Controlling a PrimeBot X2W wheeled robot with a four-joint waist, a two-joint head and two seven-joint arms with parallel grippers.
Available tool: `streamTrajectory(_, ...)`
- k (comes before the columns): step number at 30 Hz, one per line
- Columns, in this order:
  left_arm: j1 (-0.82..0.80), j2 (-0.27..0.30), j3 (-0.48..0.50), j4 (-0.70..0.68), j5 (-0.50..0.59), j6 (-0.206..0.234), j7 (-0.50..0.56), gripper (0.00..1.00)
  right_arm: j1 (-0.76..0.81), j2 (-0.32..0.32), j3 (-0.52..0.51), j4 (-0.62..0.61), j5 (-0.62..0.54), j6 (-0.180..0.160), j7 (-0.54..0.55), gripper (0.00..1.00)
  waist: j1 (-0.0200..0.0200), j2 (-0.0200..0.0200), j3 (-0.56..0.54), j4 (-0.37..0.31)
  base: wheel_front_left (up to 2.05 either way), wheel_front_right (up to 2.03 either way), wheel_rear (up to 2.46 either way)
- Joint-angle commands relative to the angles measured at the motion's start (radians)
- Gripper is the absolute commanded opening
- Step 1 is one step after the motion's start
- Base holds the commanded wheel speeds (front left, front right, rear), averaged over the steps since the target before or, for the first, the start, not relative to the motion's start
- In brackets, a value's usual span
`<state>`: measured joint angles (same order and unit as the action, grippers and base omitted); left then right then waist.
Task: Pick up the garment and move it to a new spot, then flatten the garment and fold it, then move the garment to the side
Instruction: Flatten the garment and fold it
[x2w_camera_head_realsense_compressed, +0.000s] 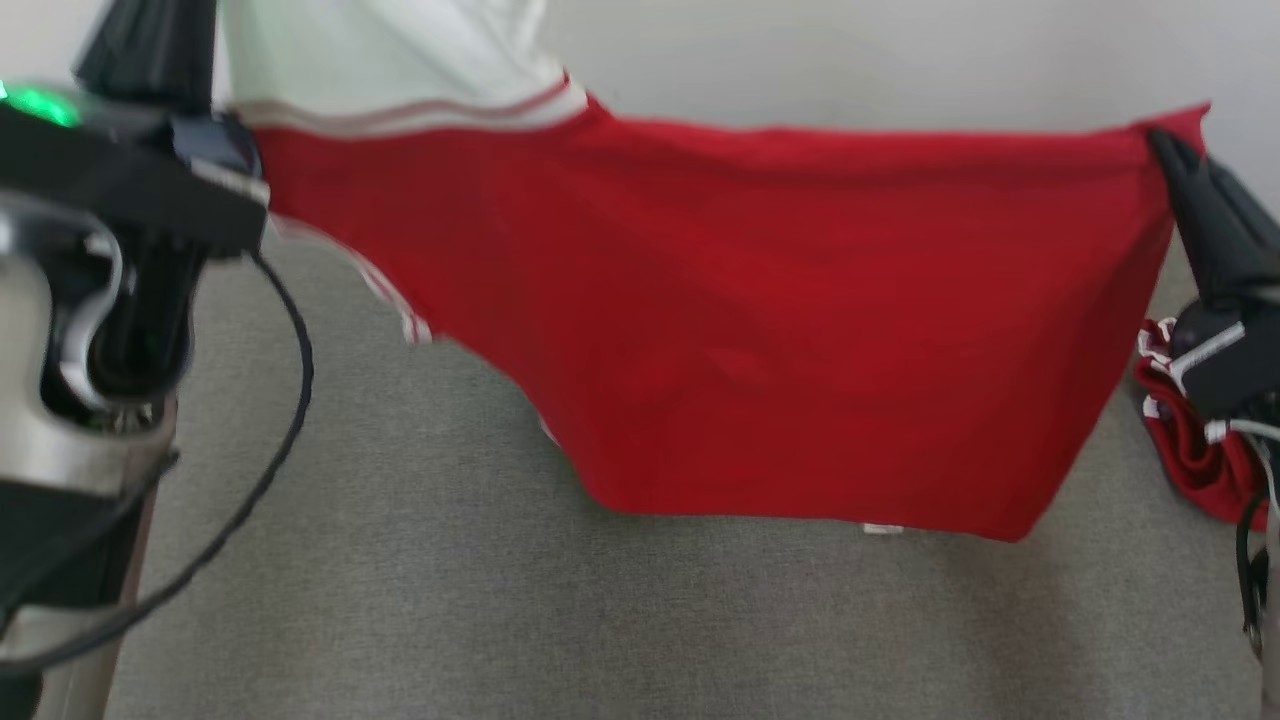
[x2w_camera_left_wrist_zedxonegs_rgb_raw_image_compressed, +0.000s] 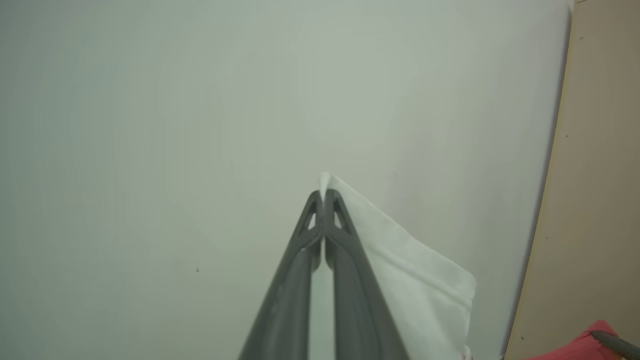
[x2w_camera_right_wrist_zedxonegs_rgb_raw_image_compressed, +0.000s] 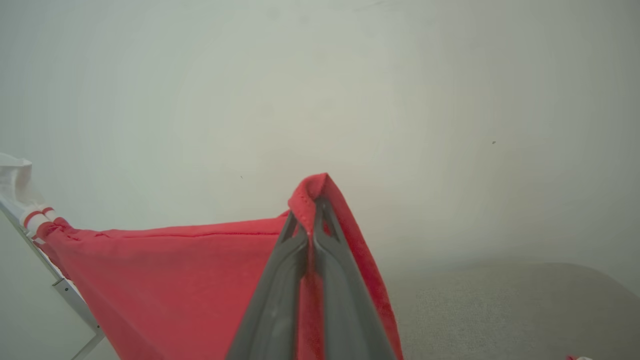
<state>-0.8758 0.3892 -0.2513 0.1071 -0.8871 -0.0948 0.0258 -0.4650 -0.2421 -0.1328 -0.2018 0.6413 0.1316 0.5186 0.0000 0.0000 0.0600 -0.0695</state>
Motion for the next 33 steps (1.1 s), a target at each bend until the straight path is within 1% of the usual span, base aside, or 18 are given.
streamTrajectory(1,-0.036,-0.010,-0.002,0.015,0.016,0.007,-0.006,0.00,-0.031,-0.009,0.007,0.010,-0.009,-0.002,-0.007,0.00,0.0000,0.0000,0.018,-0.017,0.00,0.00,0.00)
streamTrajectory(7,-0.217,-0.046,-0.027,0.104,0.078,0.028,-0.027,0.00,-0.173,-0.049,0.065,0.097,-0.034,-0.002,-0.013,0.00,0.0000,0.0000,0.069,-0.048,0.00,0.00,0.00)
streamTrajectory(11,-0.330,-0.051,-0.044,0.160,0.140,0.045,-0.048,0.00,-0.264,-0.065,0.109,0.160,-0.038,-0.002,-0.018,0.00,0.0000,0.0000,0.141,-0.075,0.00,0.00,0.00)
streamTrajectory(15,-0.454,-0.042,-0.066,0.202,0.219,0.065,-0.081,0.00,-0.379,-0.061,0.155,0.233,-0.046,-0.002,-0.052,0.00,0.0000,0.0000,0.241,-0.110,0.00,0.00,0.00)
streamTrajectory(19,-0.587,-0.027,-0.103,0.235,0.317,0.072,-0.114,0.00,-0.515,-0.033,0.183,0.321,-0.039,-0.002,-0.113,0.00,0.0000,0.0000,0.357,-0.148,0.00,0.00,0.00)
streamTrajectory(23,-0.687,0.005,-0.143,0.279,0.420,0.067,-0.180,0.00,-0.639,0.003,0.182,0.432,-0.069,-0.002,-0.228,0.00,0.0000,0.0000,0.431,-0.185,0.00,0.00,0.00)
streamTrajectory(25,-0.740,0.015,-0.148,0.295,0.462,0.079,-0.217,0.00,-0.696,0.025,0.172,0.498,-0.095,-0.002,-0.302,0.00,0.0000,0.0000,0.454,-0.202,0.00,0.00,0.00)
streamTrajectory(28,-0.801,0.031,-0.146,0.294,0.529,0.113,-0.265,0.00,-0.783,0.061,0.125,0.597,-0.146,-0.002,-0.437,0.00,0.0000,0.0000,0.479,-0.227,0.00,0.00,0.00)
streamTrajectory(30,-0.845,0.037,-0.131,0.269,0.566,0.138,-0.282,0.00,-0.842,0.082,0.087,0.652,-0.189,-0.002,-0.528,0.00,0.0000,0.0000,0.500,-0.240,0.00,0.00,0.00)
streamTrajectory(31,-0.845,0.037,-0.131,0.269,0.566,0.138,-0.282,0.00,-0.842,0.082,0.087,0.652,-0.189,-0.002,-0.528,0.00,0.0000,0.0000,0.500,-0.240,0.00,0.00,0.00)
streamTrajectory(33,-0.876,0.028,-0.110,0.222,0.590,0.163,-0.289,0.00,-0.893,0.101,0.048,0.694,-0.233,-0.002,-0.630,0.00,0.0000,0.0000,0.519,-0.249,0.00,0.00,0.00)
